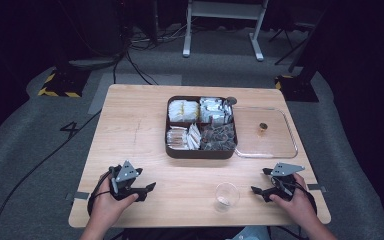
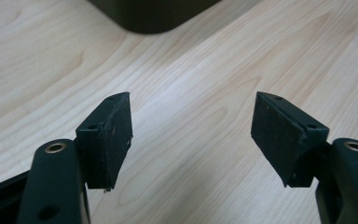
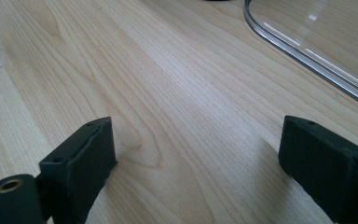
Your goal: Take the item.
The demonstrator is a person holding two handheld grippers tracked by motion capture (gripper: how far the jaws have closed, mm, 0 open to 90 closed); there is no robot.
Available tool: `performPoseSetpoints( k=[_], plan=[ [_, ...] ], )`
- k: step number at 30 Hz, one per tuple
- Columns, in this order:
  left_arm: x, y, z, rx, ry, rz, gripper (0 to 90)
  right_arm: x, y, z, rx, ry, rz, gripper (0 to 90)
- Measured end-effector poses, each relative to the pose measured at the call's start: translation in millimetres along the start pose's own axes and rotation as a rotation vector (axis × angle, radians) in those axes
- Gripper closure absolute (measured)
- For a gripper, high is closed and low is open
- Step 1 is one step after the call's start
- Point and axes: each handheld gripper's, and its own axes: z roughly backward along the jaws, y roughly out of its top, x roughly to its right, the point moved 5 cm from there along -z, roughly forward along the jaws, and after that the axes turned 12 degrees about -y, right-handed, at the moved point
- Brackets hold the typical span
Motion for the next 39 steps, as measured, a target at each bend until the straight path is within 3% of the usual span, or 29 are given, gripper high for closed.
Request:
performPoseSetpoints(
  k=[3,5,14,19,22,27,39],
  plan=[
    [-3.9,-6.0,-1.0,-0.021,0.015,0.025,29.1,-0.1,0.0,0.1,0.000,-0.001,-0.001,10.9],
    [-10.9,-14.0,-2.0,-0.069,0.057,0.056,29.4,-0.5,-0.2,0.3,-0.002,-0.003,-0.004,10.9],
    [-16.3,-27.8,-8.3,-0.126,0.068,0.083,27.2,-1.0,-0.2,0.5,-0.003,-0.005,-0.007,10.9],
    [-20.3,-31.3,-8.6,-0.146,0.087,0.073,23.3,-1.0,-0.2,0.5,-0.003,-0.005,-0.007,10.9],
    [-23.4,-33.0,-10.6,-0.129,0.096,0.074,15.4,-1.0,-0.2,0.5,-0.003,-0.005,-0.007,10.9],
    [-29.4,-34.6,-12.9,-0.084,0.098,0.060,9.6,-1.1,-0.2,0.5,-0.003,-0.005,-0.008,10.8],
    [-29.2,-34.7,-13.0,-0.085,0.099,0.065,9.1,-1.3,-0.1,0.5,-0.004,-0.008,-0.009,10.8]
  ],
)
